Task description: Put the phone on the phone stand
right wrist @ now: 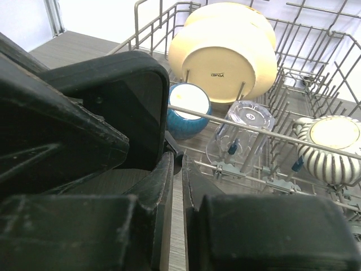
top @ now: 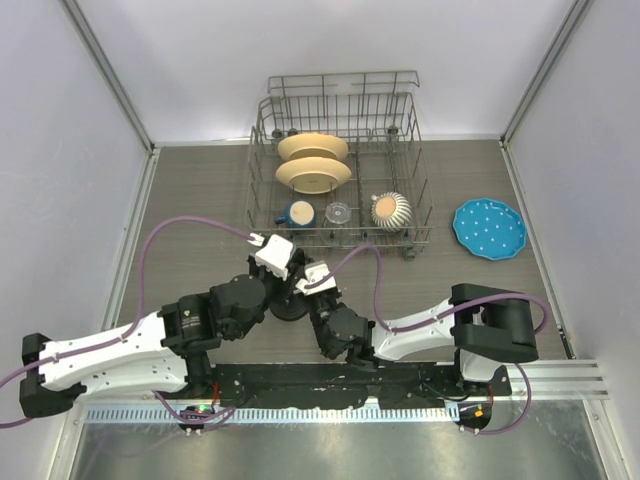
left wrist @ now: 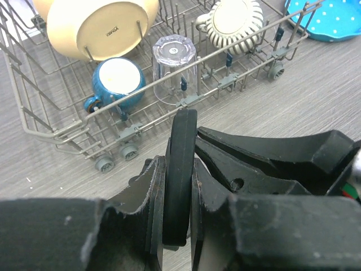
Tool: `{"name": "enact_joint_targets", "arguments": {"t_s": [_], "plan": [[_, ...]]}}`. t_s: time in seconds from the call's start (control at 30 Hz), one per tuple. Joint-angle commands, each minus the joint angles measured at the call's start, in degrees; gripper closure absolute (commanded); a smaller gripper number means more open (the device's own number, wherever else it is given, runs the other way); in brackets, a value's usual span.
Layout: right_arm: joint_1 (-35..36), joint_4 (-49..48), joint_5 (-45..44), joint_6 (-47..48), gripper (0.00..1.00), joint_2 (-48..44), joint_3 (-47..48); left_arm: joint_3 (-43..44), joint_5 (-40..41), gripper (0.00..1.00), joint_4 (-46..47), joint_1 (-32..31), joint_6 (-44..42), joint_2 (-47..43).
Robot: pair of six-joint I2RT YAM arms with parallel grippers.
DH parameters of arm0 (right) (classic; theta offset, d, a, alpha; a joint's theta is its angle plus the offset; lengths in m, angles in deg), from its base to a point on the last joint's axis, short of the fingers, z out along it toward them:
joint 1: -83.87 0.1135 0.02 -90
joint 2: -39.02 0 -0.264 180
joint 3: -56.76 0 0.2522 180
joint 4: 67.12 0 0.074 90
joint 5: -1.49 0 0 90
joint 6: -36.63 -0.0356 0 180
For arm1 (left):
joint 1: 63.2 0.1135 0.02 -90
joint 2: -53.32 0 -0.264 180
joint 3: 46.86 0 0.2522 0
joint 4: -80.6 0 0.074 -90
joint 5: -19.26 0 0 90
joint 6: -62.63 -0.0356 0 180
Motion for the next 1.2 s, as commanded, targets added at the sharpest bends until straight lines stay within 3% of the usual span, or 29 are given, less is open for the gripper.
{"name": "enact_joint_targets", "arguments": {"t_s": [0.0,0.2,0.5,0.63,0.7,0.73,0.8,0.83,0.9,0.93,1.03,1.1,1.17], "plan": [[8.7,-9.7,2.2,4.3,0.99,-2.1,3.2,-2.3,25.6,1.0,-3.2,2.9,5.0,4.0],[9.9,-7.7,2.5,3.4,0.99,-2.5,4.1,-2.3,25.9,1.0,-5.2,0.5,4.8,6.9],[15.9,-3.8,1.6,-0.3,0.99,-9.4,-0.2,-8.3,22.5,1.0,-5.6,0.5,5.0,-1.0],[14.0,15.5,2.5,-10.6,0.99,-18.3,-1.8,-9.3,17.3,1.0,-3.9,0.5,3.7,-4.5],[9.5,24.0,6.0,-18.8,0.94,-23.0,-2.8,-9.6,12.7,1.0,-2.8,0.5,3.5,-7.5],[7.5,31.8,10.9,-21.2,0.93,-25.3,-4.3,-9.7,11.3,1.0,-3.0,0.5,3.7,-8.5],[-2.7,38.3,21.7,-28.7,0.85,-32.4,-6.3,-9.6,5.7,1.0,-4.0,0.5,3.9,-11.6],[-6.8,43.0,32.3,-29.9,0.82,-34.4,-7.8,-9.4,4.1,1.0,-4.2,0.5,3.6,-12.9],[-17.0,46.0,43.6,-31.2,0.67,-38.1,-8.8,-8.7,-1.0,1.0,-6.0,0.5,3.6,-15.4],[-19.7,47.1,55.4,-30.9,0.61,-38.9,-9.5,-7.5,-2.5,1.0,-7.0,0.5,3.6,-16.1],[-26.9,46.4,78.8,-28.8,0.36,-38.8,-9.7,-5.7,-11.5,1.0,-9.3,0.5,1.7,-18.9],[-29.4,43.0,89.4,-28.5,0.23,-35.6,-9.1,-4.7,-17.0,1.0,-10.4,0.5,-1.0,-20.3],[-29.5,41.4,98.7,-27.4,0.17,-32.8,-7.9,-4.4,-22.8,1.0,-11.0,0.5,-3.6,-22.2]]}}
